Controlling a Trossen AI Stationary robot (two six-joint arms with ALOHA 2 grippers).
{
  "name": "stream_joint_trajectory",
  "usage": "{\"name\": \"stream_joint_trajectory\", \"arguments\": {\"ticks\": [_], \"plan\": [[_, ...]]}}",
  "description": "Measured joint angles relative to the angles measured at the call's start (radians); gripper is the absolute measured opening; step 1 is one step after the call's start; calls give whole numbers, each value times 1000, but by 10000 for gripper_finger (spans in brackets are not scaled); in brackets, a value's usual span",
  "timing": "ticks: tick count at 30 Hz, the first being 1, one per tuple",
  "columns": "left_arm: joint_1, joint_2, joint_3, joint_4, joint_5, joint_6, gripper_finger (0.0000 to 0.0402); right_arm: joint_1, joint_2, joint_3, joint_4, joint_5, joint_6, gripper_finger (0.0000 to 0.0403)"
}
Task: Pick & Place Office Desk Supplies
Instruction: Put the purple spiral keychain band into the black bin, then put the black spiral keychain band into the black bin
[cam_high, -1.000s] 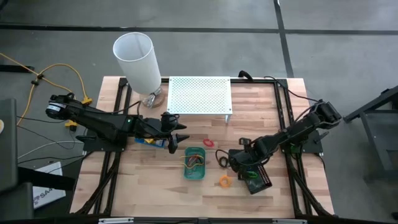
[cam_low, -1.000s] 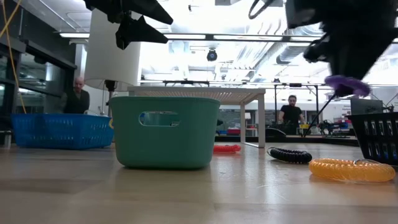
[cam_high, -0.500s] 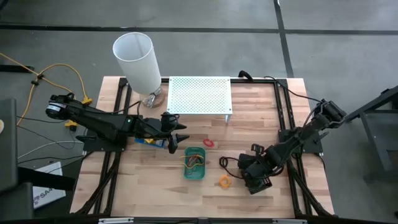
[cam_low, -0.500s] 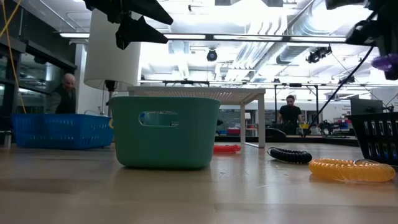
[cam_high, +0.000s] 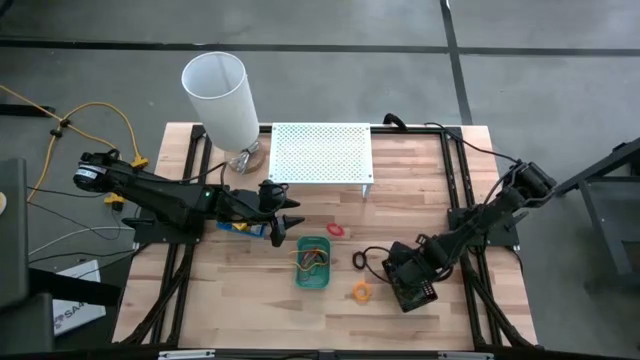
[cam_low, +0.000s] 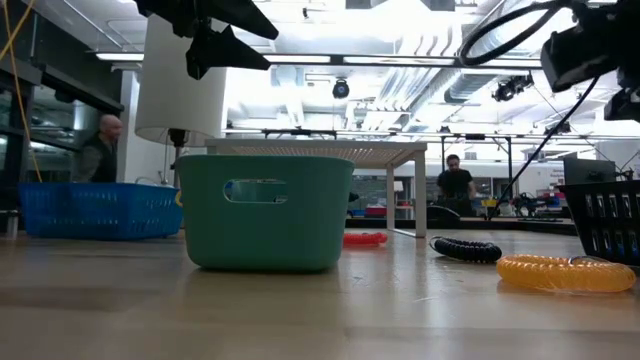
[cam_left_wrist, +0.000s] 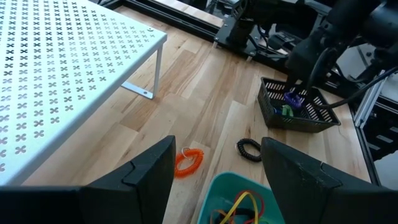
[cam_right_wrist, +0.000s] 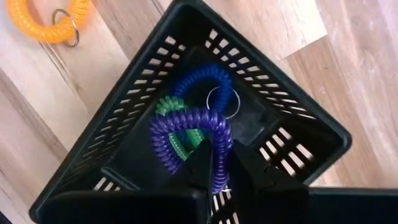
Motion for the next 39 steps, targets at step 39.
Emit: {"name": "stream_joint_trajectory", "arguments": {"ticks": [39], "plan": [[0,0,0,0,0,0,230,-129,-129,-13,121,57,-308,80]]}}
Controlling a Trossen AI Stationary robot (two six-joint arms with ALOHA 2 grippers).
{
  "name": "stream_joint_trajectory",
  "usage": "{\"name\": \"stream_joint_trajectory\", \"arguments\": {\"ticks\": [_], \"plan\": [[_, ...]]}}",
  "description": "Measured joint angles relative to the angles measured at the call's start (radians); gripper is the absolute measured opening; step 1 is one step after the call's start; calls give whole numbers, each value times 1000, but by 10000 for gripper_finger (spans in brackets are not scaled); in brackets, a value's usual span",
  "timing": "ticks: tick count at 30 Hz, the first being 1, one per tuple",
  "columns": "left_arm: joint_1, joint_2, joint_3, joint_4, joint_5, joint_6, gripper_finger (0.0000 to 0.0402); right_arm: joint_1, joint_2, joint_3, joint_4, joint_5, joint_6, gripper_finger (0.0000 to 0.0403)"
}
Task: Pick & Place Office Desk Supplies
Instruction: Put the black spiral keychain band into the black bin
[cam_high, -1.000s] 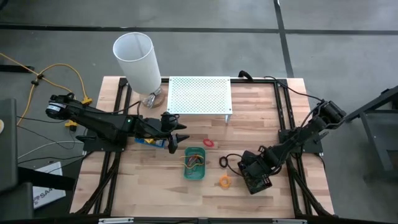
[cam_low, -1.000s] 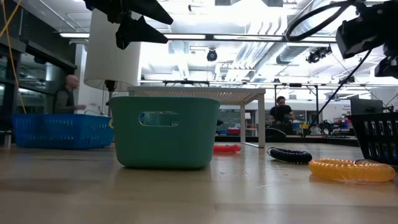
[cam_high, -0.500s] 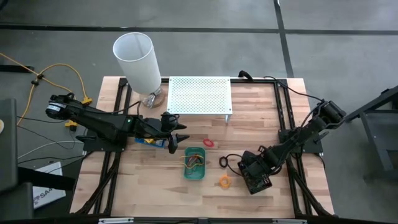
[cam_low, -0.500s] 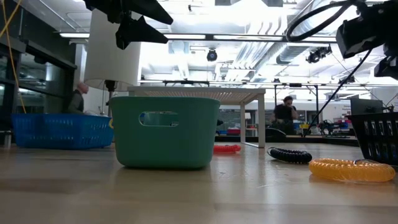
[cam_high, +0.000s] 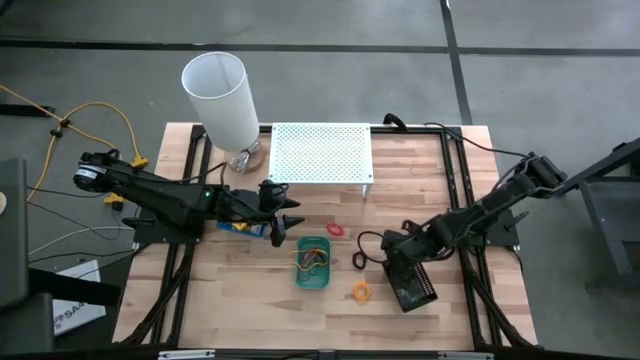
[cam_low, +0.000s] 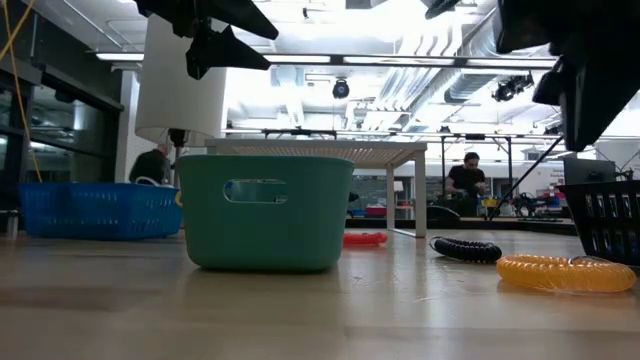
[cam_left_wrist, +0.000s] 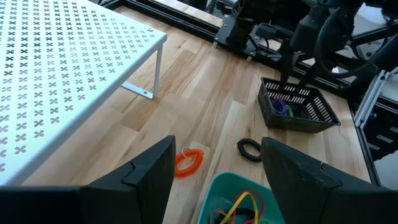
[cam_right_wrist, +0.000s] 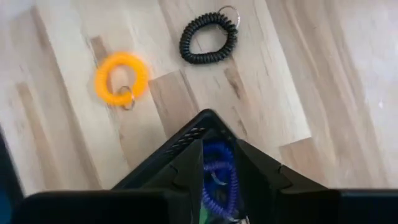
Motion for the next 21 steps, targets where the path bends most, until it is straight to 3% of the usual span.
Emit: {"name": "stream_joint_trajectory", "arguments": {"ticks": [10,21], "plan": [[0,0,0,0,0,0,230,-51,8,0,95,-4,-124,80],[0,0,0,0,0,0,230,-103,148,0,330,-73,-346,80]]}}
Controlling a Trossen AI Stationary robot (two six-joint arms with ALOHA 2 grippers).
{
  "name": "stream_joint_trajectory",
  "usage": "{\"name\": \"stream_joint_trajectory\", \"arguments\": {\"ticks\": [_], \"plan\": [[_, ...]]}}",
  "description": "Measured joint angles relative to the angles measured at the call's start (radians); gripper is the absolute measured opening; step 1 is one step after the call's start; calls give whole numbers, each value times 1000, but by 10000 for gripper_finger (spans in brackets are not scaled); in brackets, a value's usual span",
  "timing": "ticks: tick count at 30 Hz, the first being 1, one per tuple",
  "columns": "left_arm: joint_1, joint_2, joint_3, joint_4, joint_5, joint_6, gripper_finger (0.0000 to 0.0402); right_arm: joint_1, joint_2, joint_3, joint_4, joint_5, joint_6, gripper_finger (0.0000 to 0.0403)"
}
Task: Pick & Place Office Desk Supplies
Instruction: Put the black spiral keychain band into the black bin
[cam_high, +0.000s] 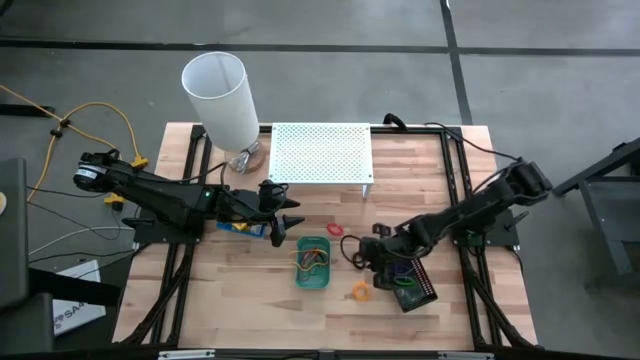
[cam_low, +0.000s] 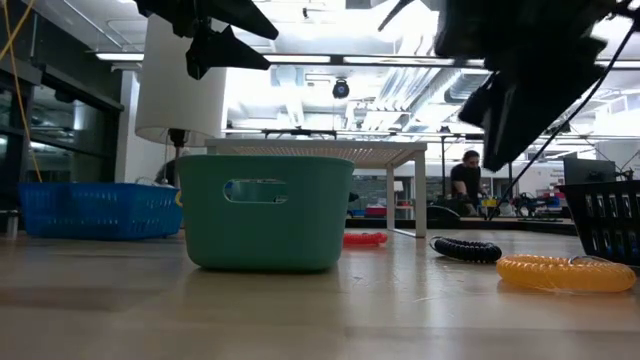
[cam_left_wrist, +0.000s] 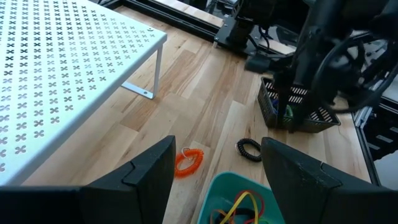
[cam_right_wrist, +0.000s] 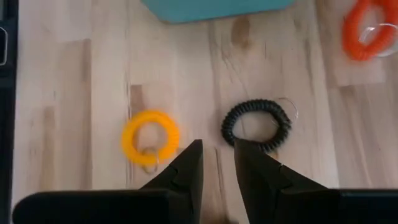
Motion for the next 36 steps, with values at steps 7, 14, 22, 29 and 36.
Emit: {"name": "stream_joint_trajectory", "arguments": {"ticks": [7,14,22,29,36], "plan": [[0,0,0,0,0,0,230,-21,76,0,92,-13,-59,80],[0,0,0,0,0,0,230,-25,114,0,147,-31,-66,80],[0,0,0,0,0,0,230,-22,156,-1,139,13,-73,80],[0,0,0,5,0,0,230,-22,218,1,155,-21,-86,80],[0,0,0,23,0,0,230,-21,219,0,140,-2,-86,80]]}}
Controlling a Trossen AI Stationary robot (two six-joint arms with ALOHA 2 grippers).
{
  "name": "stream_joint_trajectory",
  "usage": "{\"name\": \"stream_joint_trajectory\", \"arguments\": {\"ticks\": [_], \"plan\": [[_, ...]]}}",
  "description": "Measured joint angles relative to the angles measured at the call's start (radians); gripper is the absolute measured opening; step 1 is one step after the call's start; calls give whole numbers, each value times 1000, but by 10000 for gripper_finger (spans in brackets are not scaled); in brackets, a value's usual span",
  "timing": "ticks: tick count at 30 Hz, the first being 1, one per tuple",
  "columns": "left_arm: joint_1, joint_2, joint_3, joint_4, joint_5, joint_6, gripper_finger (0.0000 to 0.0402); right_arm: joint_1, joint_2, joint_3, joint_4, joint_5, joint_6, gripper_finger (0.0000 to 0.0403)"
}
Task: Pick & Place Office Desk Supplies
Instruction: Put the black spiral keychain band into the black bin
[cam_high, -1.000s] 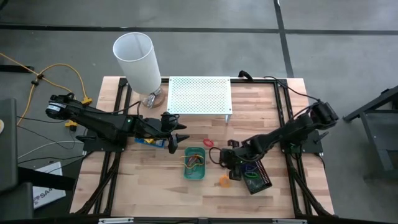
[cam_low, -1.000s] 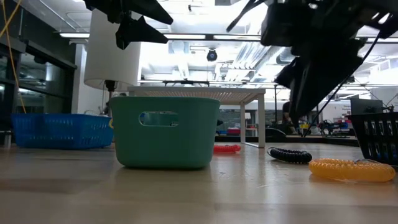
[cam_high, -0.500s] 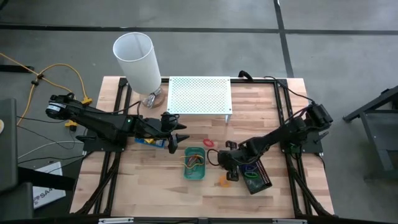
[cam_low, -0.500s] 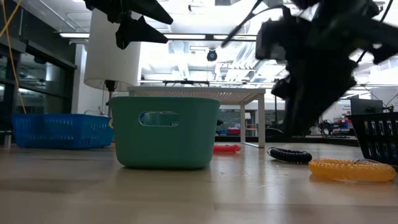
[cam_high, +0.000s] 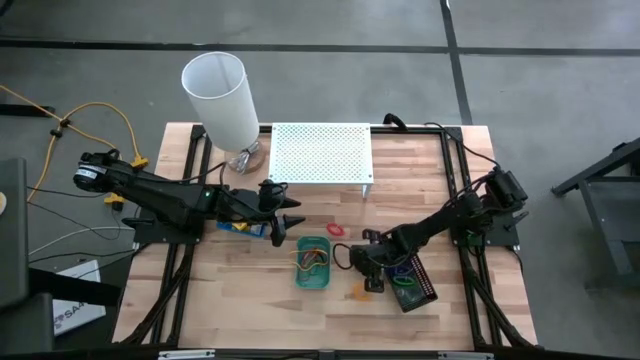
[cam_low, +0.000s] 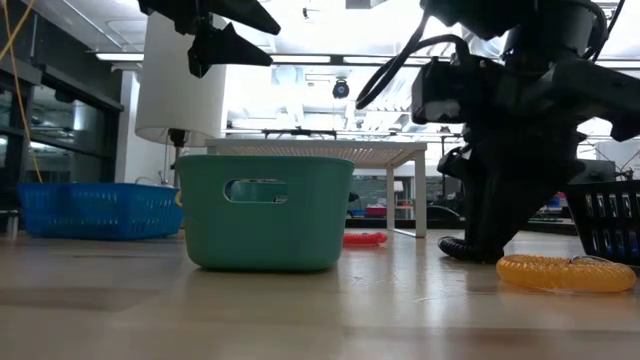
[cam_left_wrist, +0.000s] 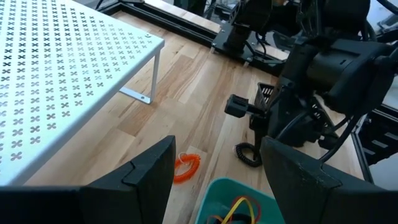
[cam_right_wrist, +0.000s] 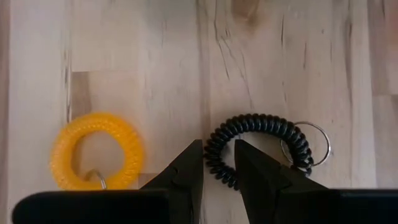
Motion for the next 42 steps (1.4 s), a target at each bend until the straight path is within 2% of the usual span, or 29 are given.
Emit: {"name": "stream_joint_trajectory", "arguments": {"ticks": [18,31,42], "plan": [[0,0,0,7,0,0,230,4,43,3,-4,2,-6,78],[0,0,0,7,0,0,230,3,45,1,-6,2,-6,31],[0,0,0,7,0,0,230,3,-3,13,-47,-17,-57,29]]}}
